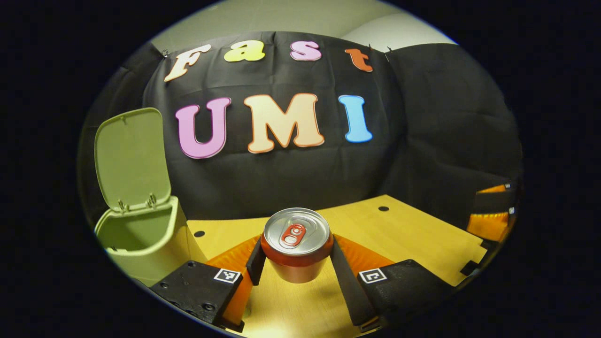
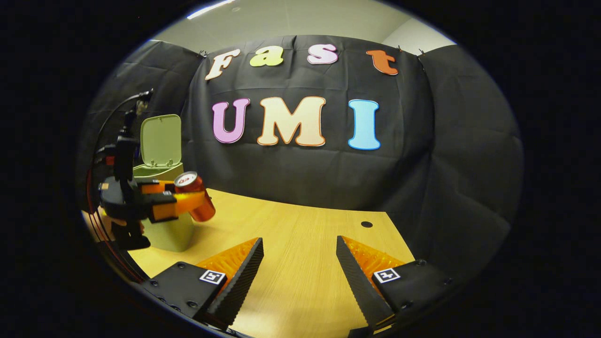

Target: Press the lid of the desktop garbage bin to open it, pick up the crumpled paper on the desktop and throw it into the bin, then pick up the pop can on the desktop and drop it into the bin, and finally close the garbage bin lid.

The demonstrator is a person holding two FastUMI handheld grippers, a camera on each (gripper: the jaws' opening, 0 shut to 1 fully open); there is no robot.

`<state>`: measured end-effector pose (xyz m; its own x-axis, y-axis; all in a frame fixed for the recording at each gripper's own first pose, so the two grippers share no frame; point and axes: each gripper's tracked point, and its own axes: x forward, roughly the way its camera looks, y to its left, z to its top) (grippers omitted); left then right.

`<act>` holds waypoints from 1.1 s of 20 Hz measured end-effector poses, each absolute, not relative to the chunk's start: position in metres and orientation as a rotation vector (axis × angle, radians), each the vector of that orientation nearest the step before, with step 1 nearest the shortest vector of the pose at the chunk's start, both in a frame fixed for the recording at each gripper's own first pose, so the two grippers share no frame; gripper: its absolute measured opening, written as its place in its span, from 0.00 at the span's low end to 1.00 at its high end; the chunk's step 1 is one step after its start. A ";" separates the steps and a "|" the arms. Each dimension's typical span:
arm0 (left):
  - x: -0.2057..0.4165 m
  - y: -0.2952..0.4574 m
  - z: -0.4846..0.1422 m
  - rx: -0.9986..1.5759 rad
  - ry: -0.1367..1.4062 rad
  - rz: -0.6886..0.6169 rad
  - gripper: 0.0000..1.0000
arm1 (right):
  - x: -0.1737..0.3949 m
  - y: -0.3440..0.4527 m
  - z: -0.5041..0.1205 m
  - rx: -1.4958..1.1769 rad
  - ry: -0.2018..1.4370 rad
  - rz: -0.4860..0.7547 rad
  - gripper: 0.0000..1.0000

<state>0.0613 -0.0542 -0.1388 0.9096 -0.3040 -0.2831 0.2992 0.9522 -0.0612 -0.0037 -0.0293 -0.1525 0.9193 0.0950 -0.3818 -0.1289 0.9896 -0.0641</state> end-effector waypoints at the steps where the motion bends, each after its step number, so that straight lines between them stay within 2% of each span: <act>1: 0.067 -0.048 -0.129 -0.020 0.274 -0.297 0.76 | -0.003 -0.028 -0.152 -0.084 0.388 0.116 0.98; 10: 0.103 0.041 -0.062 0.000 0.147 -0.103 0.76 | 0.004 -0.023 -0.156 -0.060 0.386 0.129 0.98; 19: 0.099 0.130 -0.080 0.020 0.190 0.094 0.76 | 0.011 -0.005 -0.158 -0.068 0.394 0.164 0.99; 22: 0.096 0.151 -0.081 0.032 0.199 0.140 0.79 | 0.013 -0.001 -0.159 -0.066 0.397 0.168 0.99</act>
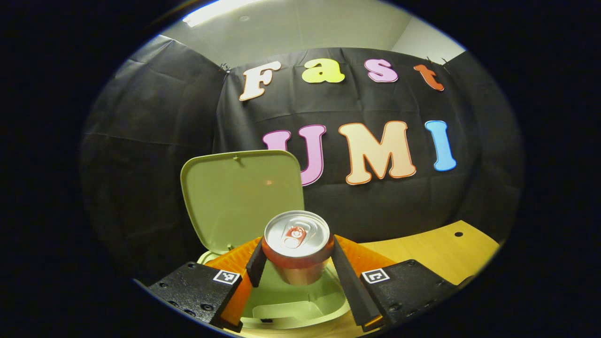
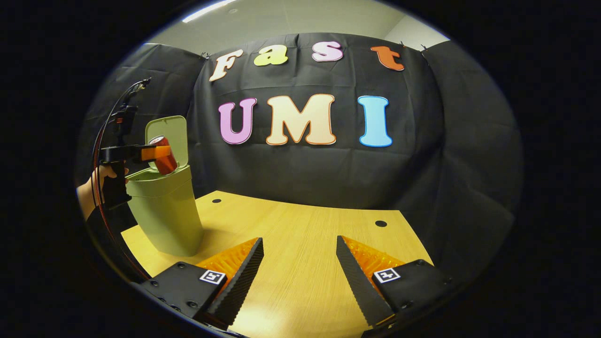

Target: Press the lid of the desktop garbage bin to open it, pick up the crumpled paper on the desktop and throw it into the bin, then pick up the pop can on the desktop and drop it into the bin, and finally close the garbage bin lid.

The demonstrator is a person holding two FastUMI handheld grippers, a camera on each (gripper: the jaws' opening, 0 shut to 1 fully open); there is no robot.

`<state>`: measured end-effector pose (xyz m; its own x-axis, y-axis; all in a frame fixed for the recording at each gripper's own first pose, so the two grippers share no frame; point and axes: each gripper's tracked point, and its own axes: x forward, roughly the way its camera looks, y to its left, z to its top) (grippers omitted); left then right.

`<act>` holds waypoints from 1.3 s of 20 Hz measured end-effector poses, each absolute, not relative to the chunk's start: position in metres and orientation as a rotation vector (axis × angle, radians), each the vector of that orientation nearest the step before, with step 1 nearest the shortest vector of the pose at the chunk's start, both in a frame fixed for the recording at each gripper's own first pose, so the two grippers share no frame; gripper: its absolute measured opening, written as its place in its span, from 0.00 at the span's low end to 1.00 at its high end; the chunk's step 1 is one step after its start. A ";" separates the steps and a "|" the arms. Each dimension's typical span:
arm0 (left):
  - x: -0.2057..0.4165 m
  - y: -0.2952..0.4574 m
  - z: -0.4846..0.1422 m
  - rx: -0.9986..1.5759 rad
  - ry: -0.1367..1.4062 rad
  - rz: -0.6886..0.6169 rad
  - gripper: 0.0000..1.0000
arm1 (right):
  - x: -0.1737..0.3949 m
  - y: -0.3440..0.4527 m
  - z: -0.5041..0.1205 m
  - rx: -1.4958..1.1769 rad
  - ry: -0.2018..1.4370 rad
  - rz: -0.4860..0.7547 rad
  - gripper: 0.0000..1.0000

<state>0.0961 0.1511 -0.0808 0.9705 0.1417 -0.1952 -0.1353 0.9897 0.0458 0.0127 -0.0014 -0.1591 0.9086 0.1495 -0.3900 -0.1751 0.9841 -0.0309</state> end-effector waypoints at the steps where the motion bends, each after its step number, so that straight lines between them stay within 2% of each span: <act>1: 0.095 0.159 -0.078 0.044 0.190 0.160 0.80 | 0.013 0.000 -0.158 -0.067 0.396 0.168 0.98; 2: 0.095 0.165 -0.073 0.059 0.180 0.176 0.88 | 0.013 0.000 -0.158 -0.069 0.395 0.168 0.98; 5: 0.095 0.177 -0.051 0.079 0.141 0.198 0.99 | 0.013 0.002 -0.157 -0.068 0.395 0.166 0.98; 6: 0.097 0.182 -0.045 0.074 0.136 0.207 0.94 | 0.013 0.002 -0.158 -0.065 0.393 0.164 0.98; 9: 0.106 0.193 -0.023 0.055 0.113 0.224 0.94 | 0.012 0.003 -0.154 -0.060 0.385 0.150 0.98; 10: 0.111 0.197 -0.014 0.057 0.102 0.231 0.99 | 0.010 0.003 -0.154 -0.057 0.383 0.145 0.98; 11: 0.116 0.202 -0.005 0.060 0.088 0.237 0.94 | 0.009 0.003 -0.152 -0.056 0.378 0.139 0.98; 13: 0.129 0.211 0.018 0.066 0.049 0.251 0.94 | 0.008 0.002 -0.151 -0.058 0.371 0.121 0.98; 14: 0.135 0.218 0.028 0.067 0.030 0.262 0.99 | 0.006 0.002 -0.150 -0.054 0.368 0.112 0.98; 15: 0.141 0.224 0.038 0.063 0.009 0.274 0.99 | 0.006 0.002 -0.150 -0.050 0.367 0.103 0.98; 16: 0.148 0.231 0.047 0.052 -0.007 0.283 0.94 | 0.004 0.002 -0.151 -0.047 0.367 0.094 0.98; 17: 0.155 0.236 0.052 0.038 -0.013 0.290 0.99 | 0.003 0.001 -0.152 -0.047 0.367 0.084 0.99; 18: 0.161 0.243 0.054 0.028 -0.012 0.296 0.94 | 0.001 0.000 -0.153 -0.048 0.368 0.074 0.99; 19: 0.168 0.248 0.056 0.019 -0.009 0.303 0.99 | 0.000 -0.002 -0.154 -0.046 0.369 0.064 0.98; 20: 0.174 0.252 0.057 0.012 -0.001 0.300 0.94 | -0.001 -0.004 -0.154 -0.042 0.368 0.053 0.98; 22: 0.184 0.255 0.053 -0.008 0.028 0.280 0.98 | -0.002 -0.007 -0.156 -0.025 0.368 0.033 0.99; 23: 0.188 0.255 0.050 -0.010 0.046 0.270 0.94 | -0.003 -0.008 -0.156 -0.017 0.368 0.024 0.98; 26: 0.195 0.256 0.034 0.004 0.124 0.248 0.94 | -0.005 -0.008 -0.161 -0.005 0.375 0.019 0.98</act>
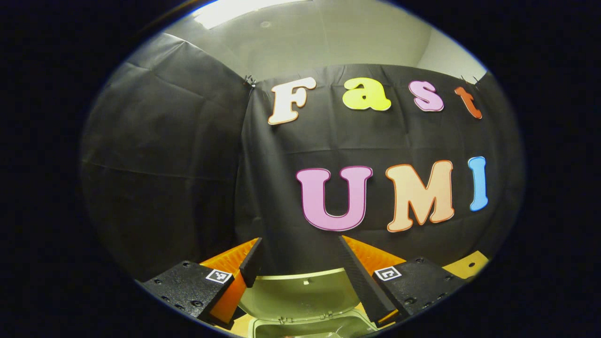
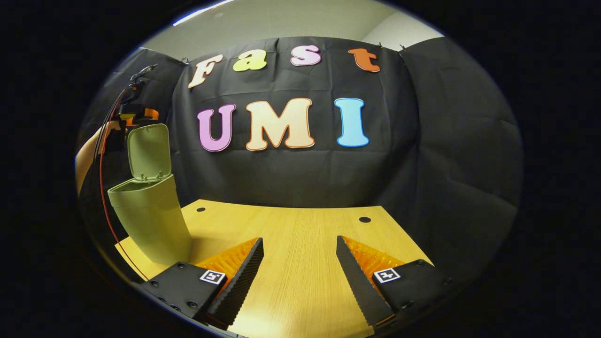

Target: Press the lid of the desktop garbage bin to open it, pick up the crumpled paper on the desktop and throw it into the bin, then pick up the pop can on the desktop and drop it into the bin, and finally close the garbage bin lid.

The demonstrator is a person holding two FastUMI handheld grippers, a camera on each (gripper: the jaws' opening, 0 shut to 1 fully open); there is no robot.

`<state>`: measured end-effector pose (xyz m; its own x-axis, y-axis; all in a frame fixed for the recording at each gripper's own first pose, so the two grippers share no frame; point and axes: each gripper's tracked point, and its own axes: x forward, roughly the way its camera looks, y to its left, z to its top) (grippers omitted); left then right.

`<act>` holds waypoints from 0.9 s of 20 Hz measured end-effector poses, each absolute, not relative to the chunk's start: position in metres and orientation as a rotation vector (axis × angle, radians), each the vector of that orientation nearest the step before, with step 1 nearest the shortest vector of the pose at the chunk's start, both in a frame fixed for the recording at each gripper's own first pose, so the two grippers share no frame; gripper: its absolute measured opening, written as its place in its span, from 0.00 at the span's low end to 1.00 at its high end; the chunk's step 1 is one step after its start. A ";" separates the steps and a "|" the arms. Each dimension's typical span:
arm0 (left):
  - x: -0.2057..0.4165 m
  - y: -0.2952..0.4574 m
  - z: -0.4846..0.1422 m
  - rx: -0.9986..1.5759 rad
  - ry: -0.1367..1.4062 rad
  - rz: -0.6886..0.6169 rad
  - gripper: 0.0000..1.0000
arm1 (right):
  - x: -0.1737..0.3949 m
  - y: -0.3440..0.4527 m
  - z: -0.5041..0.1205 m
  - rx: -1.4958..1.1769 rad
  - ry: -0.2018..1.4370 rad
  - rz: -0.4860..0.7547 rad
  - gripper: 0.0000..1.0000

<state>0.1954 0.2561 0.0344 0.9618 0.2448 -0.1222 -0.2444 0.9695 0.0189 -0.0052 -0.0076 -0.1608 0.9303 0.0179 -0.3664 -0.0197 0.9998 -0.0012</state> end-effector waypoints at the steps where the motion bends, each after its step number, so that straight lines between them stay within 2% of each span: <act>1: 0.196 0.255 0.025 0.005 0.156 0.241 0.94 | -0.006 -0.006 -0.161 -0.002 0.380 0.024 0.98; 3: 0.193 0.252 0.025 -0.013 0.162 0.230 0.94 | -0.005 -0.004 -0.160 -0.003 0.375 0.035 0.98; 4: 0.191 0.249 0.025 -0.015 0.171 0.220 0.99 | -0.005 -0.004 -0.160 -0.006 0.374 0.043 0.98; 6: 0.182 0.247 0.025 -0.013 0.171 0.213 0.95 | -0.004 -0.001 -0.161 -0.007 0.375 0.063 0.98; 7: 0.173 0.242 0.022 -0.008 0.175 0.205 0.99 | -0.003 -0.001 -0.160 -0.006 0.374 0.074 0.98; 8: 0.165 0.240 0.023 -0.005 0.175 0.204 0.94 | -0.003 0.000 -0.160 -0.006 0.375 0.084 0.98; 9: 0.161 0.238 0.023 -0.006 0.175 0.202 0.94 | -0.002 0.001 -0.160 -0.006 0.375 0.096 0.98; 10: 0.155 0.235 0.022 -0.008 0.177 0.199 0.95 | -0.001 0.002 -0.159 -0.007 0.374 0.106 0.98; 11: 0.150 0.232 0.022 -0.010 0.176 0.199 0.99 | -0.001 0.002 -0.158 -0.009 0.373 0.116 0.98; 16: 0.117 0.217 -0.012 -0.018 0.245 0.201 0.94 | -0.002 0.006 -0.159 -0.018 0.375 0.171 0.98; 17: 0.110 0.214 -0.020 -0.014 0.264 0.198 0.99 | -0.001 0.007 -0.159 -0.017 0.377 0.180 0.98; 18: 0.104 0.210 -0.027 -0.010 0.277 0.195 0.94 | 0.000 0.008 -0.159 -0.014 0.377 0.188 0.98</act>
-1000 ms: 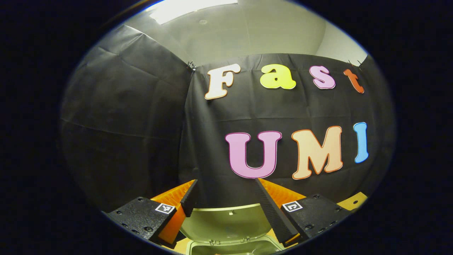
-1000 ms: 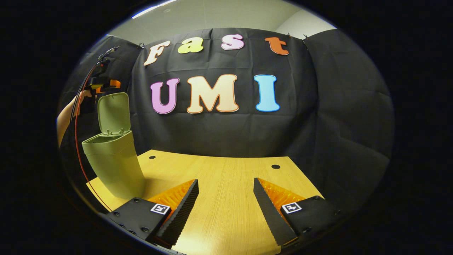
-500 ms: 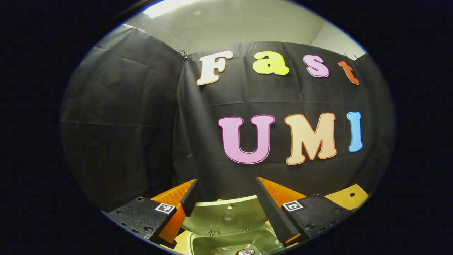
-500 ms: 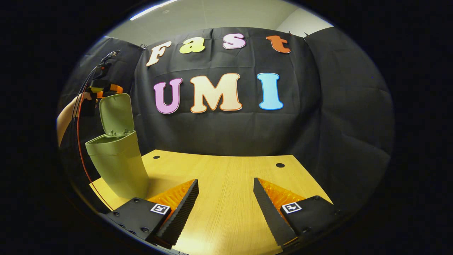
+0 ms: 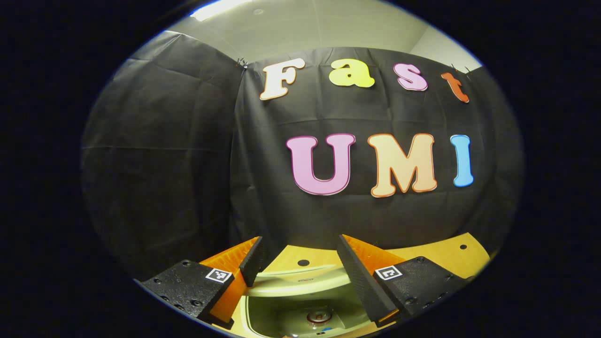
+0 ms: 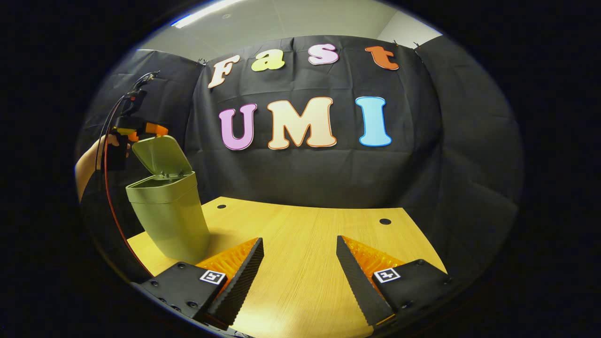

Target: Press the lid of the desktop garbage bin to open it, pick up the crumpled paper on the desktop and throw it into the bin, then pick up the pop can on the desktop and drop it into the bin, and finally close the garbage bin lid.

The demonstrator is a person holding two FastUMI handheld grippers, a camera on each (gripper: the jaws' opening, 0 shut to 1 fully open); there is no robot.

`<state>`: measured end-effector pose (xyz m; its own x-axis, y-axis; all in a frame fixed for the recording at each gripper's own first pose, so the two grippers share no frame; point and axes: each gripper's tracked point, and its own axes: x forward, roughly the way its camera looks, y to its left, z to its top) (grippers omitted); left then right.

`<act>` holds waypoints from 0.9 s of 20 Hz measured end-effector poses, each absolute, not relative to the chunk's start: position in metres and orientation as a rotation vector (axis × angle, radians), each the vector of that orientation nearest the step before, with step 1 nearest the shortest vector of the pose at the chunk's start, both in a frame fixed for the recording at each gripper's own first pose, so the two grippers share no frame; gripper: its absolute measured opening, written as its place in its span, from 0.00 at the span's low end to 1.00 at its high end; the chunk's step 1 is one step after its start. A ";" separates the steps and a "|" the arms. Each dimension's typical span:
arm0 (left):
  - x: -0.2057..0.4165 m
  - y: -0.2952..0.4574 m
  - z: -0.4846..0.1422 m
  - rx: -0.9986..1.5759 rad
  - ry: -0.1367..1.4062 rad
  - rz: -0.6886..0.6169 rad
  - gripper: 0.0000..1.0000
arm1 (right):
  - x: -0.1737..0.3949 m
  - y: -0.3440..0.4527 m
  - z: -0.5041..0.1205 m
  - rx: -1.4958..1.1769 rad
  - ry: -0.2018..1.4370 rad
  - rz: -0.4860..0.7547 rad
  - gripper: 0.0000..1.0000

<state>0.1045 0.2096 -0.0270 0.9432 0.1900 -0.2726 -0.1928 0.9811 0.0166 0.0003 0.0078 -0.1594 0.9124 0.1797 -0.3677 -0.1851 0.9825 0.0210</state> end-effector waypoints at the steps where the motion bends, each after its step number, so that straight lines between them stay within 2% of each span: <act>1: 0.099 0.206 -0.032 -0.008 0.285 0.191 0.95 | 0.001 0.009 -0.159 -0.012 0.378 0.196 0.98; 18: 0.055 0.174 -0.103 -0.091 0.406 0.181 0.94 | -0.004 0.022 -0.166 -0.026 0.402 0.233 0.98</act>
<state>0.0552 0.1740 -0.1034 0.9030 0.1572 -0.3999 -0.1934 0.9798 -0.0517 -0.0039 0.0216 -0.1663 0.8939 0.2200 -0.3906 -0.2303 0.9729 0.0208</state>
